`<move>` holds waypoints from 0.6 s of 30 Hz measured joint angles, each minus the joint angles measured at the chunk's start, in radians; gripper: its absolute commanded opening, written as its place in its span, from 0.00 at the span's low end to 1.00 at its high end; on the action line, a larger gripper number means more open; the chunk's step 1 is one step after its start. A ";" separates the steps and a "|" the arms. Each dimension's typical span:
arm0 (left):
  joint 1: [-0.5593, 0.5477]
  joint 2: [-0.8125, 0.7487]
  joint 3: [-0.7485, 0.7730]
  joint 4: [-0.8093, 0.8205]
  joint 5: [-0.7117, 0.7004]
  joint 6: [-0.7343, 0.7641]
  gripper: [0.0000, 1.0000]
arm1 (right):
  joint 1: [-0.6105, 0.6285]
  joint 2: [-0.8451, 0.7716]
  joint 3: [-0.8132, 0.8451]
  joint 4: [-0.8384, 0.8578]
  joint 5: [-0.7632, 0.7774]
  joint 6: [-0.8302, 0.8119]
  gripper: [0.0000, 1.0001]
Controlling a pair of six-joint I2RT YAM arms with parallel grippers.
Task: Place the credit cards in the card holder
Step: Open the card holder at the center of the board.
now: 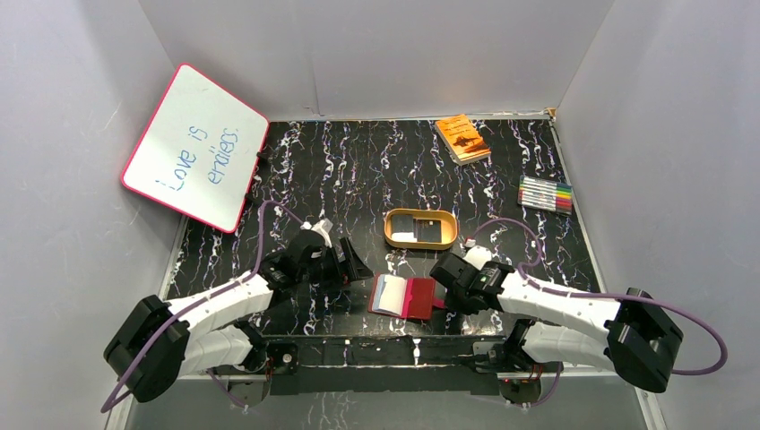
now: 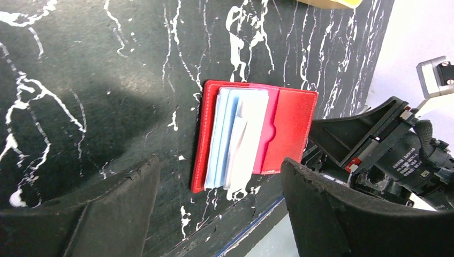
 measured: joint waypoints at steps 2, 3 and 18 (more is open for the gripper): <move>0.000 0.019 0.009 0.014 0.011 0.003 0.80 | -0.003 0.000 0.000 0.002 -0.003 -0.008 0.40; 0.000 0.027 0.012 0.021 0.015 0.005 0.80 | -0.003 -0.001 0.001 -0.001 -0.003 -0.014 0.44; 0.000 0.032 0.013 0.030 0.015 0.018 0.81 | -0.003 -0.161 0.206 -0.187 0.055 -0.113 0.61</move>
